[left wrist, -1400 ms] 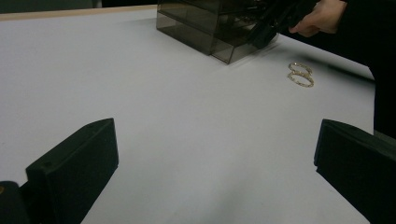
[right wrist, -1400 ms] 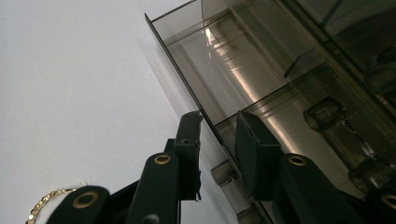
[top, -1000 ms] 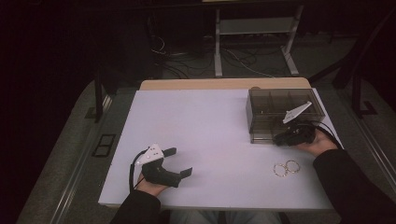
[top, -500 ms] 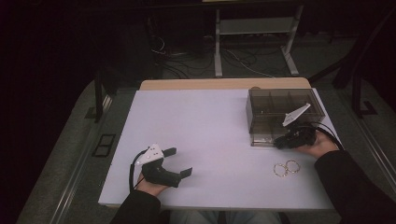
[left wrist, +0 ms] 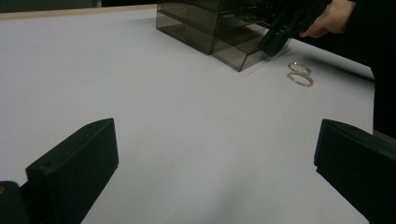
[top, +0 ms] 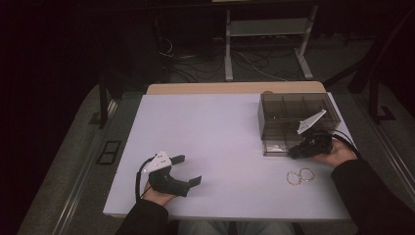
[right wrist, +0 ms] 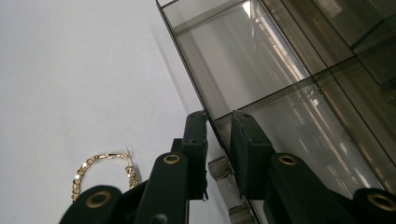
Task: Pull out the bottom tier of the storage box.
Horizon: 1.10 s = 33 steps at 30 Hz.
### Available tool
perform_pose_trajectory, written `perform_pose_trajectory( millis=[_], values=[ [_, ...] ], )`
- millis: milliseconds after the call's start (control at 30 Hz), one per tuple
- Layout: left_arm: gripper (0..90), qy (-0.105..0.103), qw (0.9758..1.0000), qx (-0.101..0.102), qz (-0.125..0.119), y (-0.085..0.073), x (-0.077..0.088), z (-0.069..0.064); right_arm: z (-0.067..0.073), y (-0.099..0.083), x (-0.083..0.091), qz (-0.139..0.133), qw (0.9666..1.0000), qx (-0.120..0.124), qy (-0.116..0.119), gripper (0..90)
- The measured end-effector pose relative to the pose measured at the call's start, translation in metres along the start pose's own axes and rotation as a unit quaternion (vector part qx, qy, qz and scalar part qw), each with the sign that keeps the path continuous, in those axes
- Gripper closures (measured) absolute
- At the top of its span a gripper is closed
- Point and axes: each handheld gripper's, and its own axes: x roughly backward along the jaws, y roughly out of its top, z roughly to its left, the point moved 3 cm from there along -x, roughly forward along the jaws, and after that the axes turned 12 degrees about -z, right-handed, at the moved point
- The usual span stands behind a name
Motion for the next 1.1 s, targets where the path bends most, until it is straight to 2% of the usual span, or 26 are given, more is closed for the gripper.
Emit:
perform_pose_trajectory(
  millis=[767,1100],
  values=[
    [0.0,0.0,1.0,0.0,0.0,-0.0002,-0.0001,0.0,0.0059,-0.0059,0.0027,0.001,0.9998,0.002,0.022,75.9],
    [0.0,0.0,1.0,0.0,0.001,-0.0002,0.0,-0.0001,0.0065,-0.0066,0.0035,0.002,0.9998,-0.001,0.022,74.5]
  ],
)
